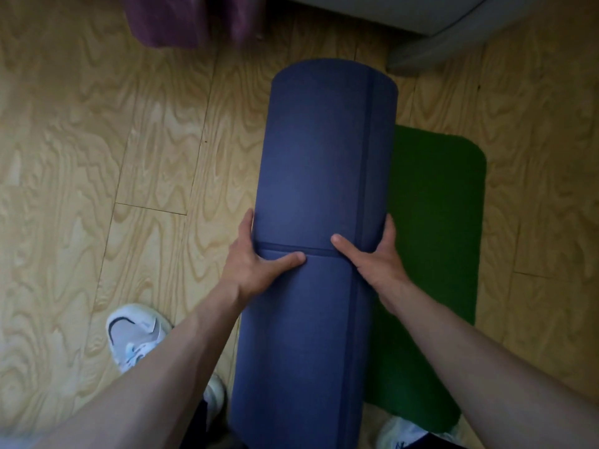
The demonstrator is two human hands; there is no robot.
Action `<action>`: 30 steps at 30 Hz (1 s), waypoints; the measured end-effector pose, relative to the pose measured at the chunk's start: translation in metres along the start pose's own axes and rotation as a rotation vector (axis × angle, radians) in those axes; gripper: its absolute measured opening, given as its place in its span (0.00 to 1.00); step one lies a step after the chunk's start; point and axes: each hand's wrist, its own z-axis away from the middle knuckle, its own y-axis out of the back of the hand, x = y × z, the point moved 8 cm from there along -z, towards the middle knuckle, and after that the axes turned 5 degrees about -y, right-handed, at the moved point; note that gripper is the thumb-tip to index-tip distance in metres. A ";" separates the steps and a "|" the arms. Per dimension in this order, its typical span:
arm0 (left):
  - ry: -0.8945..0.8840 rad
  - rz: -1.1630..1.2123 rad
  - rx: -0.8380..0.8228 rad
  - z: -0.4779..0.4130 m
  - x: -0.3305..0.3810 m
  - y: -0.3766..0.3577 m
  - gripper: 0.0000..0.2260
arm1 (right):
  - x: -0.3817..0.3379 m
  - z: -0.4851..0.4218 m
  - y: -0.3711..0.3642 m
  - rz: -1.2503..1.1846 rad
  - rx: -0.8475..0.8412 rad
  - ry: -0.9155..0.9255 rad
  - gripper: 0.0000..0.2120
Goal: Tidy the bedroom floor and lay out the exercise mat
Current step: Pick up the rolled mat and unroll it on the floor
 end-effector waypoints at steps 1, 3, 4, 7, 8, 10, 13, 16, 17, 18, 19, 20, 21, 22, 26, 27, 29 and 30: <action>0.038 0.100 -0.021 -0.001 -0.008 -0.003 0.56 | 0.002 -0.001 -0.001 -0.016 -0.011 -0.001 0.67; 0.058 0.229 -0.040 -0.003 -0.019 -0.007 0.52 | 0.003 -0.002 -0.005 -0.034 -0.027 0.017 0.65; 0.046 0.274 -0.047 -0.004 -0.021 -0.008 0.50 | 0.002 -0.002 -0.008 -0.047 -0.033 0.037 0.64; 0.008 0.356 -0.068 -0.004 -0.018 -0.010 0.45 | -0.004 0.002 -0.013 -0.089 -0.062 0.095 0.60; -0.004 0.374 -0.075 -0.003 -0.014 -0.009 0.44 | -0.007 0.005 -0.014 -0.102 -0.074 0.113 0.59; -0.024 0.395 -0.092 -0.002 -0.003 -0.009 0.43 | -0.016 0.009 -0.015 -0.115 -0.105 0.135 0.58; -0.075 0.413 -0.117 -0.010 0.022 -0.008 0.42 | -0.045 0.008 -0.016 -0.122 -0.151 0.184 0.57; -0.132 0.430 -0.085 -0.032 0.053 0.000 0.42 | -0.092 -0.006 -0.012 -0.097 -0.120 0.296 0.53; -0.139 0.433 -0.064 -0.039 0.061 0.002 0.42 | -0.106 -0.012 -0.010 -0.087 -0.112 0.322 0.54; -0.134 0.433 -0.047 -0.046 0.067 0.003 0.43 | -0.117 -0.018 -0.009 -0.080 -0.111 0.330 0.56; -0.121 0.429 -0.034 -0.051 0.071 0.004 0.43 | -0.123 -0.023 -0.008 -0.080 -0.115 0.322 0.57; -0.108 0.419 -0.025 -0.054 0.071 0.003 0.43 | -0.125 -0.027 -0.008 -0.084 -0.117 0.303 0.59; -0.101 0.396 -0.011 -0.055 0.071 0.004 0.43 | -0.124 -0.029 -0.008 -0.084 -0.113 0.277 0.59; -0.103 0.353 0.014 -0.055 0.070 0.005 0.42 | -0.121 -0.031 -0.007 -0.075 -0.104 0.248 0.59; -0.206 0.052 0.170 -0.043 0.076 0.016 0.39 | -0.103 -0.028 -0.004 -0.025 -0.076 0.175 0.56; -0.231 -0.035 0.205 -0.039 0.079 0.019 0.37 | -0.098 -0.027 -0.004 -0.026 -0.074 0.158 0.55; -0.268 -0.191 0.258 -0.029 0.084 0.023 0.33 | -0.088 -0.024 -0.007 -0.028 -0.074 0.122 0.50; -0.276 -0.244 0.272 -0.024 0.086 0.024 0.31 | -0.085 -0.022 -0.009 -0.018 -0.073 0.116 0.47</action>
